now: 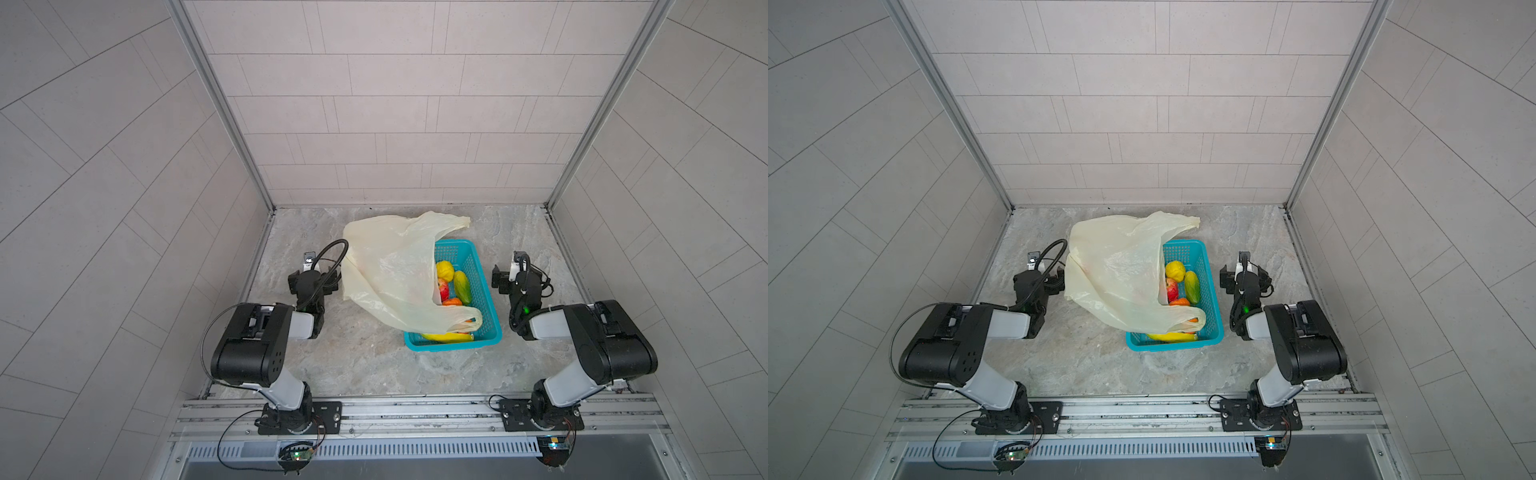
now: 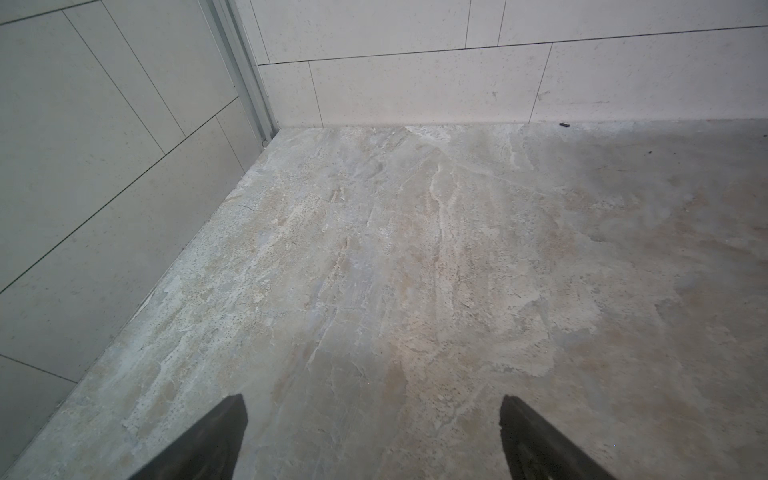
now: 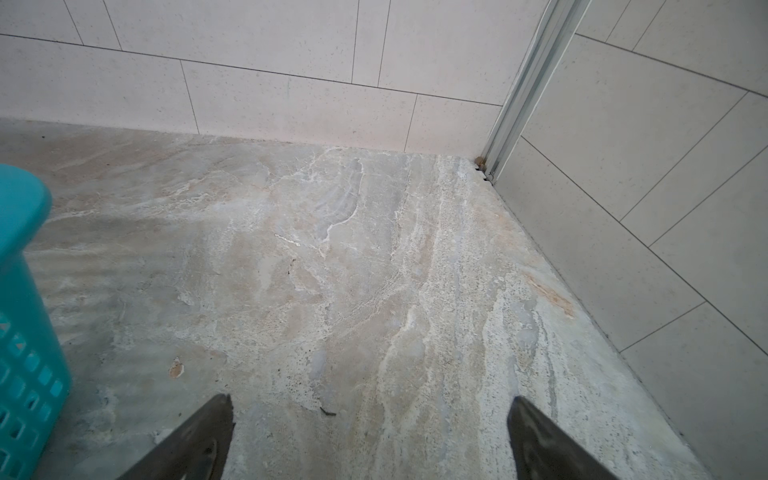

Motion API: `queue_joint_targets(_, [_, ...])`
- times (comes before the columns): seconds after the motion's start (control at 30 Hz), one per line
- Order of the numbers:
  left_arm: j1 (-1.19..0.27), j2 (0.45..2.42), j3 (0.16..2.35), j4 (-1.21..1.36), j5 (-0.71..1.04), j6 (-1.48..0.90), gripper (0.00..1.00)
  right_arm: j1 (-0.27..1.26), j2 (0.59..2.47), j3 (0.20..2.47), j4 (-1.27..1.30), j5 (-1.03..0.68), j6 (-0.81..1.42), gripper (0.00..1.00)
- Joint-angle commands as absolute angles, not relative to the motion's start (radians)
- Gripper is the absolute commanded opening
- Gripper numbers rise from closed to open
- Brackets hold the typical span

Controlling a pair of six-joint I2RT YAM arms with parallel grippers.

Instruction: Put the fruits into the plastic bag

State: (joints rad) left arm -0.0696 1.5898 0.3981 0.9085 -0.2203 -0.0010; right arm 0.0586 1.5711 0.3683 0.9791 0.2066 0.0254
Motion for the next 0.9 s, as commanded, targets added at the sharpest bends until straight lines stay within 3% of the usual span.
queue_joint_targets(0.0, [-0.07, 1.592, 0.4, 0.92, -0.217, 0.001, 1.0, 0.06, 1.58, 0.36, 0.979, 0.218, 0.014, 0.99])
queue_joint_targets(0.73, [-0.089, 1.591, 0.385, 0.949, -0.259, 0.012, 1.0, 0.059, 1.578, 0.359, 0.982, 0.216, 0.015, 0.99])
queue_joint_targets(0.87, [-0.088, 1.585, 0.385, 0.944, -0.257, 0.01, 1.0, -0.007, 1.577, 0.338, 1.015, 0.084, 0.06, 0.99])
